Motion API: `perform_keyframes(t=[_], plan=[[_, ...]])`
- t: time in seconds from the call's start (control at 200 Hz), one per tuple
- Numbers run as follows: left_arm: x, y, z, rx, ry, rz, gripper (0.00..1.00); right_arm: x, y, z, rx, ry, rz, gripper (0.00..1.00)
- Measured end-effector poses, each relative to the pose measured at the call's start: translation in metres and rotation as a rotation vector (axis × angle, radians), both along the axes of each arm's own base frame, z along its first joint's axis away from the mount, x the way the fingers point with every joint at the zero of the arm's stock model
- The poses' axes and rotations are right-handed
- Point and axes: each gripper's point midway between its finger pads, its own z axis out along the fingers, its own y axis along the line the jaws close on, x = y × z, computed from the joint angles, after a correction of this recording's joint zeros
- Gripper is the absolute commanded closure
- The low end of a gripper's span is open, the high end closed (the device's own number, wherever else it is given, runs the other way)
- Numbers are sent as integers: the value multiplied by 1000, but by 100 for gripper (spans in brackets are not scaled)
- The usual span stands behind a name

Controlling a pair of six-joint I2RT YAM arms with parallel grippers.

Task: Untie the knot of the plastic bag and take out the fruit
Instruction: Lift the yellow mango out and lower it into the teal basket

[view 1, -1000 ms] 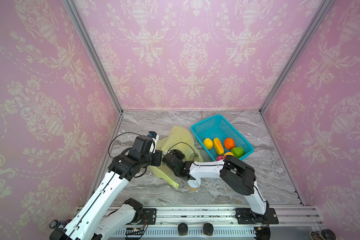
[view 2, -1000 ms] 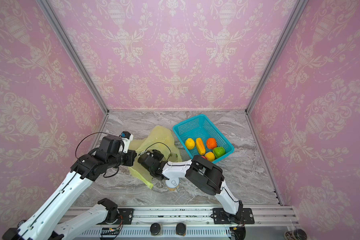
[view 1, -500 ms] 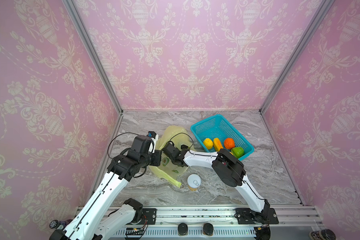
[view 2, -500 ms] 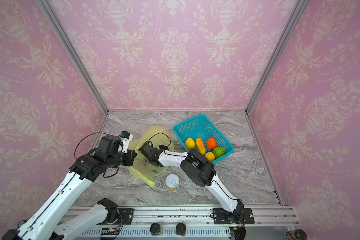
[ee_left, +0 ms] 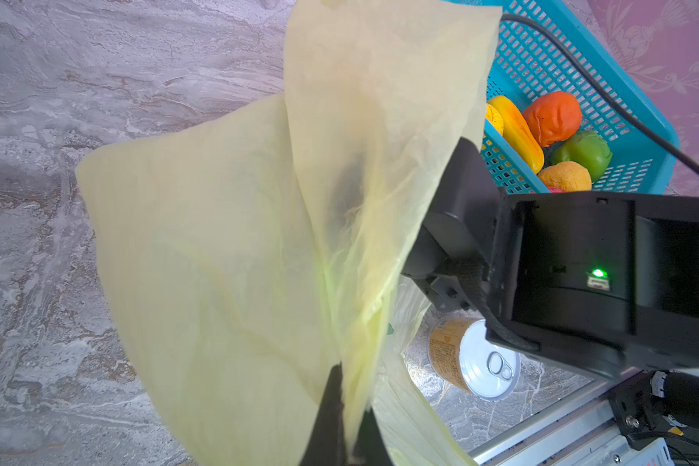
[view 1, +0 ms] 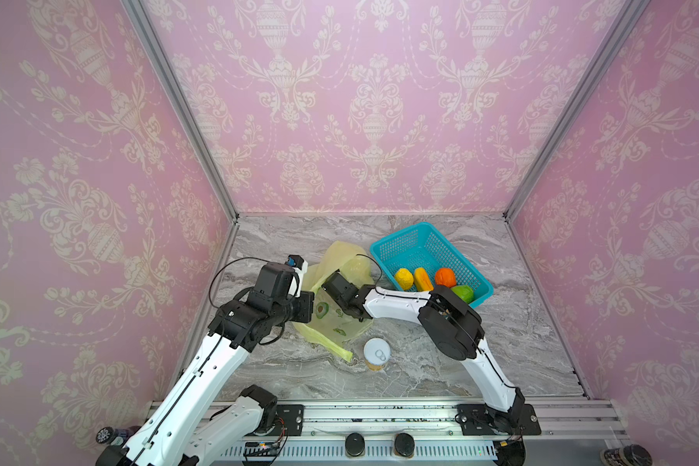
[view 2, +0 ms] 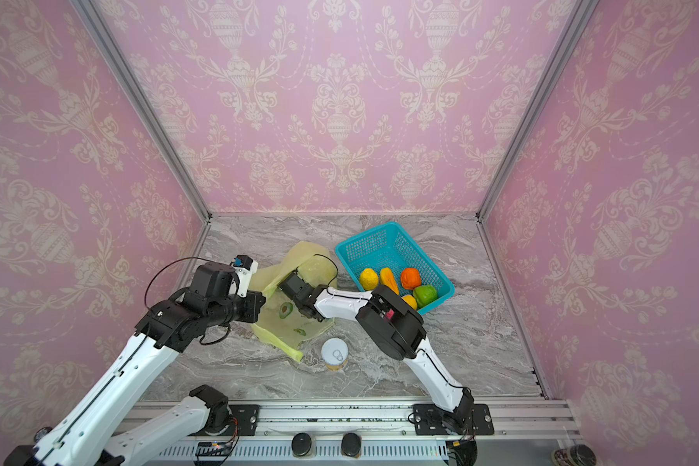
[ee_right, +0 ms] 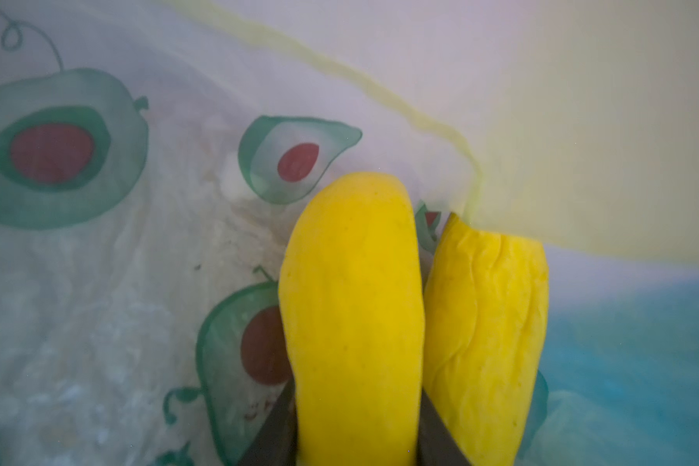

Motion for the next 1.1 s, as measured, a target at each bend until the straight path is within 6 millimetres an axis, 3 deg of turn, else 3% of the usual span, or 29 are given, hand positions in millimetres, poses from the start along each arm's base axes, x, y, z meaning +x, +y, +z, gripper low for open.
perform_keyframes(t=[0.17,0.405,0.726,0.856,1.101], plan=[[0,0,0,0,0,0,100,-43,-10,9,32,2,101,83],[0,0,0,1,0,1,100,-118,12,42,160,-50,357,87],[0,0,-1,2,3,1,100,-172,30,93,286,-118,575,91],[0,0,-1,3,2,2,100,-191,19,116,366,-146,632,91],[1,1,-2,8,7,4,100,-214,-23,174,555,-260,667,90]])
